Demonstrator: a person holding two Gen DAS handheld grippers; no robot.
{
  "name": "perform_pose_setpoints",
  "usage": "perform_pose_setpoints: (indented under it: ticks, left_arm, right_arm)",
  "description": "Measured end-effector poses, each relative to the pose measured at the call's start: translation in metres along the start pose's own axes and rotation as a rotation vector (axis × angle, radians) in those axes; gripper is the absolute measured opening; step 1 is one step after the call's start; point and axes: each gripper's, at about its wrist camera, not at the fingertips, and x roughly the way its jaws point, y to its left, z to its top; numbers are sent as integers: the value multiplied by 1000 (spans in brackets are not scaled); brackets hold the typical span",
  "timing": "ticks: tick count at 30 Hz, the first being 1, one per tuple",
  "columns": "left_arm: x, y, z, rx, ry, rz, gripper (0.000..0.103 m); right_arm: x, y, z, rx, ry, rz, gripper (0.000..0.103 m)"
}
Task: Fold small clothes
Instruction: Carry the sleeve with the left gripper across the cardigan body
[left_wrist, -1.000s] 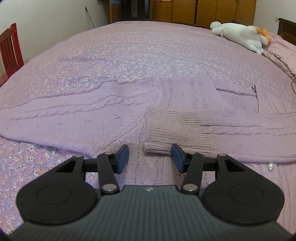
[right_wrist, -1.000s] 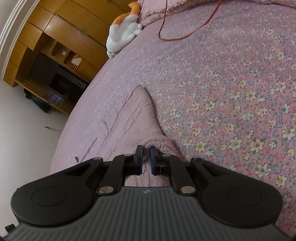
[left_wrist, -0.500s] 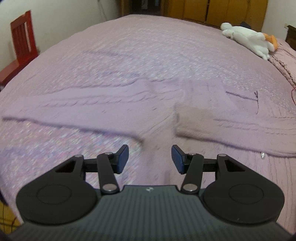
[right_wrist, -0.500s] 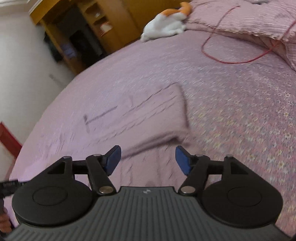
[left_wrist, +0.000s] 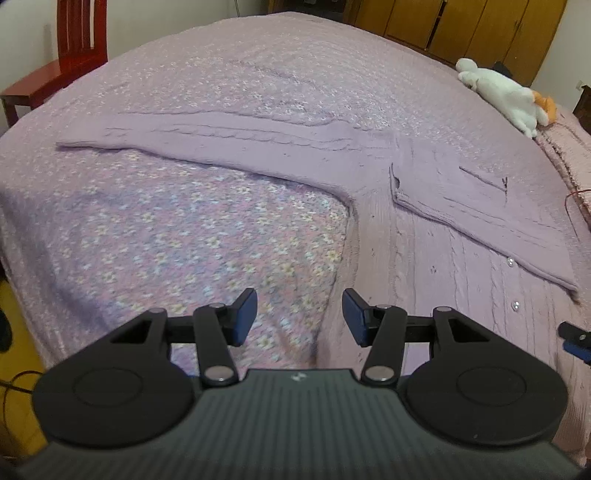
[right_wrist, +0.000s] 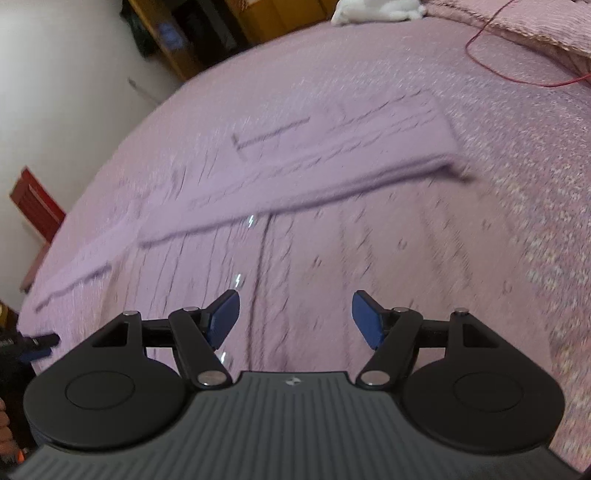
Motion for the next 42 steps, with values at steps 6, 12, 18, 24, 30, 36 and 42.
perform_pose_setpoints:
  ticks: [6,12,18,24,30,36,42]
  left_arm:
    - [-19,22,-7,-19,-45,-14,53]
    - [-15,42,4,-20,-44,-19,53]
    - [6,65,31,-66,-59,-2,53]
    - [39,91,62,-156,-56,-11,53]
    - [73,109,89,-257,-41,18,53]
    - [99,135,105,-443,-52,-53,53]
    - [127,157,115,-598,-55,-109,53]
  right_arm:
    - [-11,28,-12,-65,8,-26,74]
    - [-19,53,-19,-135,-7,-24,84]
    - [-8,54,-22,-132,6,-50,84]
    - [-5,42,-24,-100,-23,-89,84]
    - [2,34,-21,-79,-31,-95,84]
    - [20,31,-23,-99,11,-115,84]
    - [32,24,-25,-94,24,-117,84]
